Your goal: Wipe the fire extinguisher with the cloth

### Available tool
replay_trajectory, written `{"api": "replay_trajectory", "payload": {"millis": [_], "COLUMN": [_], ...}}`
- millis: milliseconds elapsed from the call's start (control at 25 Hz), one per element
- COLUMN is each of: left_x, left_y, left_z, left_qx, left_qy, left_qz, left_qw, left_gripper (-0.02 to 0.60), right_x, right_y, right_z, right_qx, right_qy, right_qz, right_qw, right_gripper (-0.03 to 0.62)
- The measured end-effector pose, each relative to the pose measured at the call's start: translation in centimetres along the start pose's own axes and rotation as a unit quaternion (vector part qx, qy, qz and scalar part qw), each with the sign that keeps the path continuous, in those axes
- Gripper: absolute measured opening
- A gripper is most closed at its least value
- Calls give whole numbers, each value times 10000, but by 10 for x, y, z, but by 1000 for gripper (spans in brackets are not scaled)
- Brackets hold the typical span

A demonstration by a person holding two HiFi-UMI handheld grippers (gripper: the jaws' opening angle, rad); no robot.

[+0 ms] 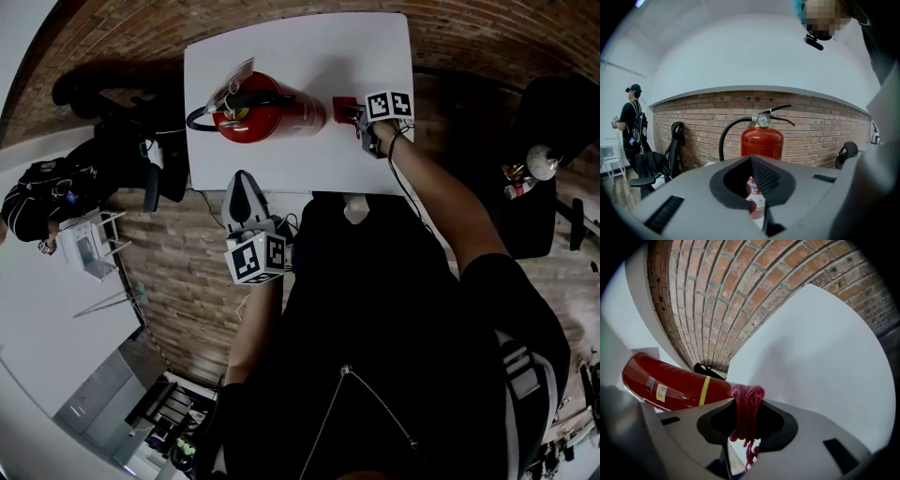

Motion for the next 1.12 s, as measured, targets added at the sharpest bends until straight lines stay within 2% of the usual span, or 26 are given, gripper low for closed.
{"api": "replay_trajectory", "payload": {"millis": [680, 920, 1120], "left_x": [-14, -17, -15], "left_y": [8, 8, 7], "left_z": [24, 32, 33], "left_qx": [-101, -114, -108], "left_qy": [-166, -198, -149], "left_qz": [83, 84, 57], "left_qw": [9998, 9997, 9998], "left_gripper": [8, 8, 8], "right_x": [54, 61, 59], "right_y": [20, 23, 24], "right_z": [-19, -14, -13], "right_qx": [216, 311, 550], "right_qy": [347, 313, 66], "right_qz": [-252, -144, -152], "right_qw": [9988, 9989, 9983], "right_gripper": [120, 120, 120]}}
Point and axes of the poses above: the fingertips, and each gripper's own axes: x forward along the fingers, z to its left, y out of its underside, the point moved 9 cm from there along -x, backward along the fingers, and after that the axes turned 14 degrees about z, right-handed, at the moved point
